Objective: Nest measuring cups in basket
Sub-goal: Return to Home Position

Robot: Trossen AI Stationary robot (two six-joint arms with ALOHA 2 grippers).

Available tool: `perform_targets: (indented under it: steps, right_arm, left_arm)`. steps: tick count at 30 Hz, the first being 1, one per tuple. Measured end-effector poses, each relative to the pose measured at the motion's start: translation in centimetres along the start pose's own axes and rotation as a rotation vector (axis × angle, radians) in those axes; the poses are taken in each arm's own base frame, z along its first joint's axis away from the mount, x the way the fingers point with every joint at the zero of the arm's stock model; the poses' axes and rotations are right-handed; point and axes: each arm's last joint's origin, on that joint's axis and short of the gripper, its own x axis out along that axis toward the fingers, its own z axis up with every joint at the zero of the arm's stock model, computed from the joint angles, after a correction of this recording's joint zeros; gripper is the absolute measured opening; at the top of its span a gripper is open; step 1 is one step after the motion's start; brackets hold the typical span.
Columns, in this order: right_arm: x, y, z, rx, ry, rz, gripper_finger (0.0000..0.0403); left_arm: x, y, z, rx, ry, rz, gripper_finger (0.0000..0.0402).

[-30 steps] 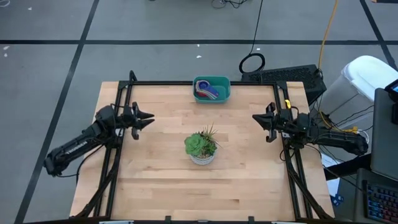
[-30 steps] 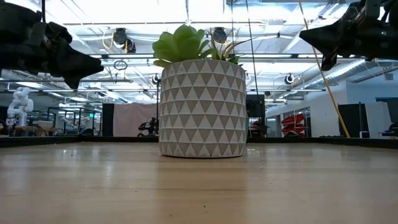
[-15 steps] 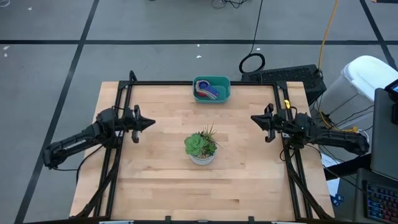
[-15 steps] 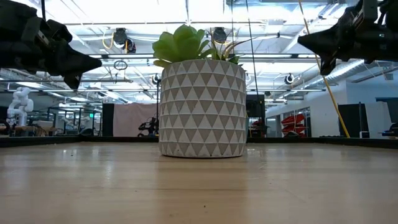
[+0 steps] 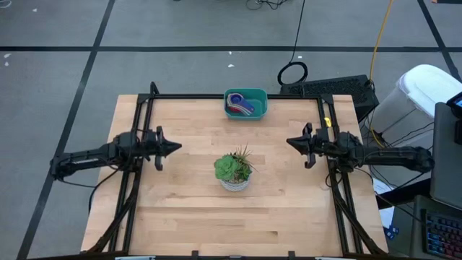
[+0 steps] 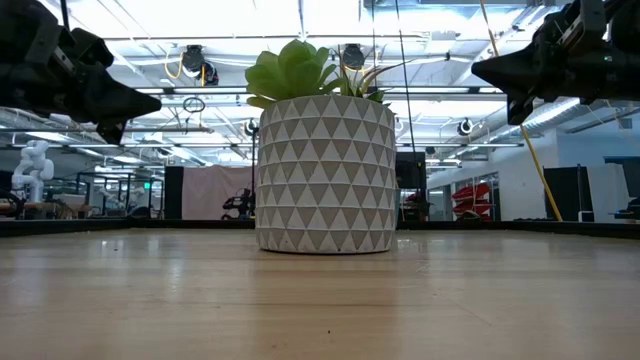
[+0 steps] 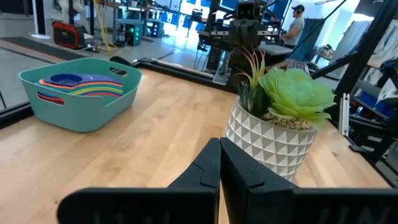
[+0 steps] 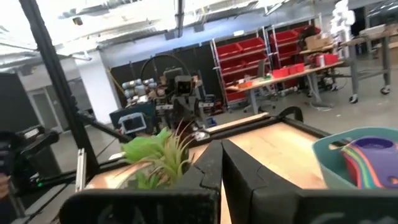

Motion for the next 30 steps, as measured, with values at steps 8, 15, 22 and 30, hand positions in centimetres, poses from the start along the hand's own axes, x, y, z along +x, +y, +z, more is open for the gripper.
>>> perform_targets:
  steps: [8, 15, 22, 30]
  right_arm:
    - [0.1, 0.4, -0.2, -0.072, 0.006, -0.003, 0.0000]
    - [-0.7, 0.9, 0.7, -0.097, -0.078, 0.038, 0.0000]
    - [-2.1, 0.7, 0.4, -0.069, -0.046, 0.019, 0.0000]
    - [-2.1, 0.8, 0.2, -0.062, -0.034, 0.022, 0.0000]
  left_arm:
    - [0.0, -0.8, -0.2, 0.029, 0.012, -0.018, 0.0002]
    - [0.0, -1.0, -0.3, 0.057, 0.017, -0.032, 0.0001]
    - [-0.8, -0.8, -0.3, 0.053, 0.156, 0.021, 0.0001]
    - [-0.9, -1.1, 0.1, 0.040, 0.103, 0.010, 0.0001]
